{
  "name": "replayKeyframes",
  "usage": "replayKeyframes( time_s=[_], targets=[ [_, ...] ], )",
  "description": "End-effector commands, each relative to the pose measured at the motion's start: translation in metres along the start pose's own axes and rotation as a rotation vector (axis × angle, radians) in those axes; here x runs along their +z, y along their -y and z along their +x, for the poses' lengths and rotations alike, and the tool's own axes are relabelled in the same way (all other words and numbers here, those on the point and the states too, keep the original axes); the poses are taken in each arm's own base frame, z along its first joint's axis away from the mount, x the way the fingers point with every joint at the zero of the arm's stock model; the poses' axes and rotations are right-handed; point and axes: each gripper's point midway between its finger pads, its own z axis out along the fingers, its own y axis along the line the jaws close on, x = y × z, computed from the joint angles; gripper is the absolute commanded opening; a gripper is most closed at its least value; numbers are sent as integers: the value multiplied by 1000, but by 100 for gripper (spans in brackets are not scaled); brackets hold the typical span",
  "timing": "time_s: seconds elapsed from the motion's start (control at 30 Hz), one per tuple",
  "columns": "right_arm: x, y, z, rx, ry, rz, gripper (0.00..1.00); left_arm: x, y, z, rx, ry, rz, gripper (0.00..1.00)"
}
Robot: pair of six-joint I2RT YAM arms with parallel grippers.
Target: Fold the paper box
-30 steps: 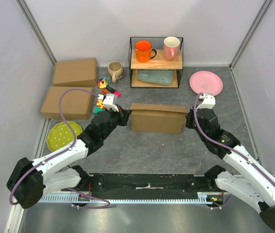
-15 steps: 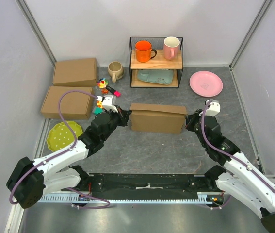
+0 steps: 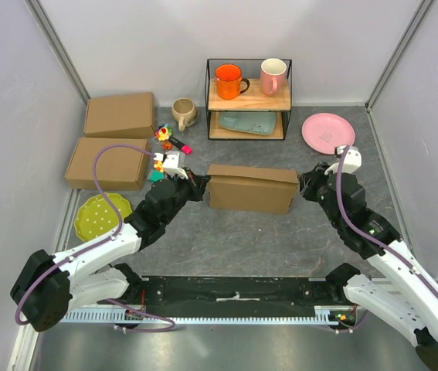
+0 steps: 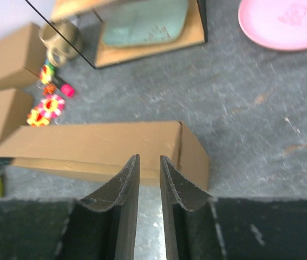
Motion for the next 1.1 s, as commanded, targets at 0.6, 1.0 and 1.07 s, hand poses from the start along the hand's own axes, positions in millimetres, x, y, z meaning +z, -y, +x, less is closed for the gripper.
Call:
replayKeyframes(
  time_s=[0.6, 1.0, 1.07],
  targets=[
    [42, 17, 76, -20, -128, 38, 19, -30, -42, 67, 74, -317, -190, 26],
    [48, 16, 72, -43, -126, 55, 19, -44, -38, 13, 131, -225, -230, 46],
    [47, 15, 69, -40, -121, 51, 19, -46, -34, 2, 118, -186, -216, 46]
  ],
)
